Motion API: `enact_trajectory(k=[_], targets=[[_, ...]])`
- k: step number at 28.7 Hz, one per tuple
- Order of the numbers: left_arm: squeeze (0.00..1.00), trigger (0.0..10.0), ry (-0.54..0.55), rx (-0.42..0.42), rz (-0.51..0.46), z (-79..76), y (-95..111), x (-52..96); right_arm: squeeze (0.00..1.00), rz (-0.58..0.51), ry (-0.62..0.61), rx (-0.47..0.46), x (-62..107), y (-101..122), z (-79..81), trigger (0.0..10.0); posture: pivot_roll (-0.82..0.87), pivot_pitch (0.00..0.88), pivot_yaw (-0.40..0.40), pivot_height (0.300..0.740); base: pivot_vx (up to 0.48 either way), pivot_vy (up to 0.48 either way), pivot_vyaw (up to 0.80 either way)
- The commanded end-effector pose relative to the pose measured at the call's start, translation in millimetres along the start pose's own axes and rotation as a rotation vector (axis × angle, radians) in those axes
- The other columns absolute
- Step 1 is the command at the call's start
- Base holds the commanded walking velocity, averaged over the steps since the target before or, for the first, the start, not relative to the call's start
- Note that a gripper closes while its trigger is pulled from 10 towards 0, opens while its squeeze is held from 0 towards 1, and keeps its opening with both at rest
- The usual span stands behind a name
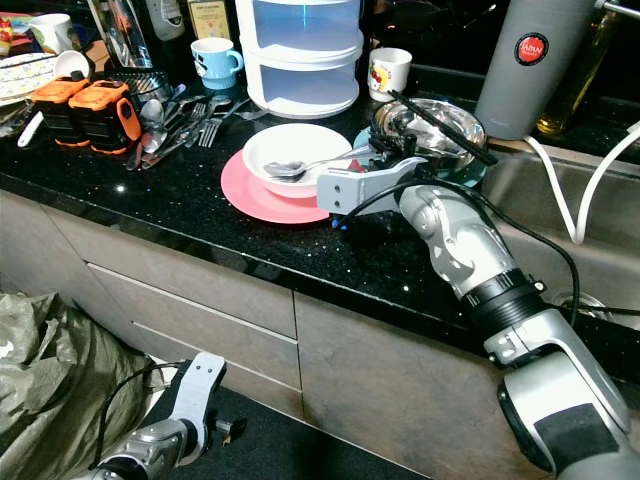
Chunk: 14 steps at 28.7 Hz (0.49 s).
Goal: Kitchen organization
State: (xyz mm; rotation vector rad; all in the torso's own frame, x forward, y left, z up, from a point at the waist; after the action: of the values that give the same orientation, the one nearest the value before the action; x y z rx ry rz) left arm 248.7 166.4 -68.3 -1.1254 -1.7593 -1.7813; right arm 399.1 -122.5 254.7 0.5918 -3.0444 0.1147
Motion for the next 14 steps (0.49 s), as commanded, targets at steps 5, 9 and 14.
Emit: enact_trajectory(k=[5, 9, 14], targets=[[0.00, 10.0, -0.005, 0.001, 0.014, -2.1, -5.6, 0.0, 0.00, -0.020, 0.006, 0.019, -5.4, 4.9, 4.8, 10.0, -0.04, 0.057, 0.004, 0.740, 0.000, 0.000, 0.00], [0.00, 10.0, -0.004, 0.002, 0.013, -1.9, -5.6, 0.0, 0.00, -0.022, 0.004, 0.018, -6.1, 4.5, 5.4, 0.0, -0.03, 0.061, 0.004, 0.740, 0.000, 0.000, 0.00], [0.00, 10.0, -0.002, 0.004, 0.011, -1.6, -5.1, 0.1, 0.00, -0.020, -0.016, 0.001, -6.2, 3.5, 3.9, 0.0, -0.03, 0.063, 0.006, 0.740, 0.000, 0.000, 0.00]])
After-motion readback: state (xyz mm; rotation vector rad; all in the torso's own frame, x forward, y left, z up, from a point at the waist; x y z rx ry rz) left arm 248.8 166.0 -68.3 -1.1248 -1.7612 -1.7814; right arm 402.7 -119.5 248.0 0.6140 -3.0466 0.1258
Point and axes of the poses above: a point about 5 cm out from each wrist's last joint towards the gripper, its own x axis pointing back from the gripper into the wrist, its own y axis along the axis of the wrist's last joint, z = x × y, the point moved 2 cm from there along -x, pointing out of the wrist towards the gripper, and after that the axes turned 2 degrees about x, right-handed, at the moved point
